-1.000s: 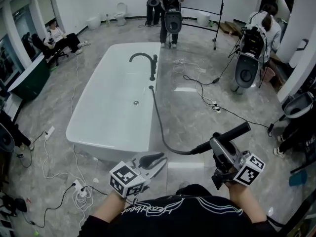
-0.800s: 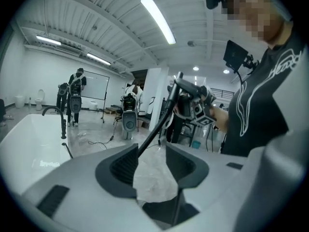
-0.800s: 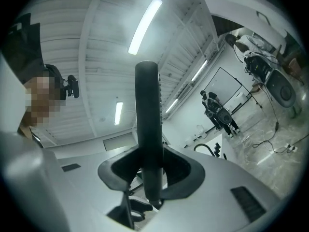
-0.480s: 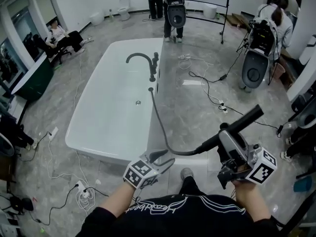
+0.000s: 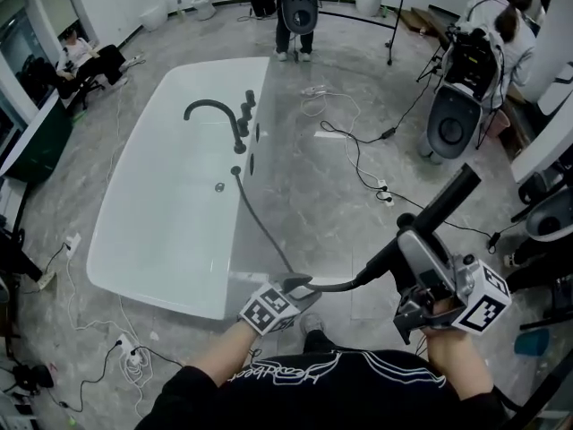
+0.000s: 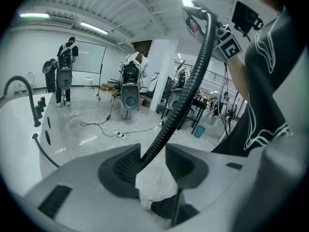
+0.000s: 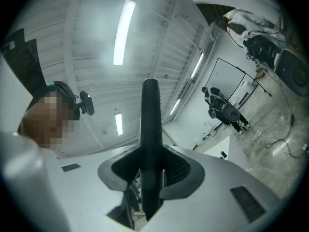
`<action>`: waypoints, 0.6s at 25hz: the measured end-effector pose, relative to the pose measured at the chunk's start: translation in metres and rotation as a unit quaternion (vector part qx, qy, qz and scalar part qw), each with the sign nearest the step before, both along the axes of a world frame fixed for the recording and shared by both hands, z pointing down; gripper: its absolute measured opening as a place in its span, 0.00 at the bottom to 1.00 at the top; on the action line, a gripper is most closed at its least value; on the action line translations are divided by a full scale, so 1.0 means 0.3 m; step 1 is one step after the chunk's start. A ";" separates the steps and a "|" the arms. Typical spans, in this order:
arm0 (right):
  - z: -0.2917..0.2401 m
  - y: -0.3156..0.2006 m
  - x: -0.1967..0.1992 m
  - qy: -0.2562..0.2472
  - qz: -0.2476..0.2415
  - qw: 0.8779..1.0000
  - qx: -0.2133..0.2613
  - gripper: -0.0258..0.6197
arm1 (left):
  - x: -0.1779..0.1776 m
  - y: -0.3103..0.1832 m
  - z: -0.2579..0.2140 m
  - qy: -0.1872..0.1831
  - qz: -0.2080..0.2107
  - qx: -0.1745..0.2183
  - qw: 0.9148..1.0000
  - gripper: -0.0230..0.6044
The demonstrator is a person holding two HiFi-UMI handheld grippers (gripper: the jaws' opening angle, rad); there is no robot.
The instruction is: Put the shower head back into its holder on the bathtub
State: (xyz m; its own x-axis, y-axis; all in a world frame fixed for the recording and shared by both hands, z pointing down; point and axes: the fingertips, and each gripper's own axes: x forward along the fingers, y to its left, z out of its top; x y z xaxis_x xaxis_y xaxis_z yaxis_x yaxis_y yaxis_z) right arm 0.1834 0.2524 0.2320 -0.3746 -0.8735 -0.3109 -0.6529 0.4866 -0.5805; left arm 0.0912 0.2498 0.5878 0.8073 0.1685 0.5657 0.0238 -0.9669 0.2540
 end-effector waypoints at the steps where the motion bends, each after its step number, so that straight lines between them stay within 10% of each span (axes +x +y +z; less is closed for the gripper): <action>1: 0.002 -0.011 0.038 0.001 0.003 1.000 -0.002 0.25 | 0.030 -0.014 0.006 0.000 -0.002 -0.008 1.000 0.29; 15: 0.068 -0.090 0.345 0.061 0.056 0.995 -0.048 0.25 | 0.078 -0.165 -0.042 -0.026 -0.026 -0.001 0.999 0.14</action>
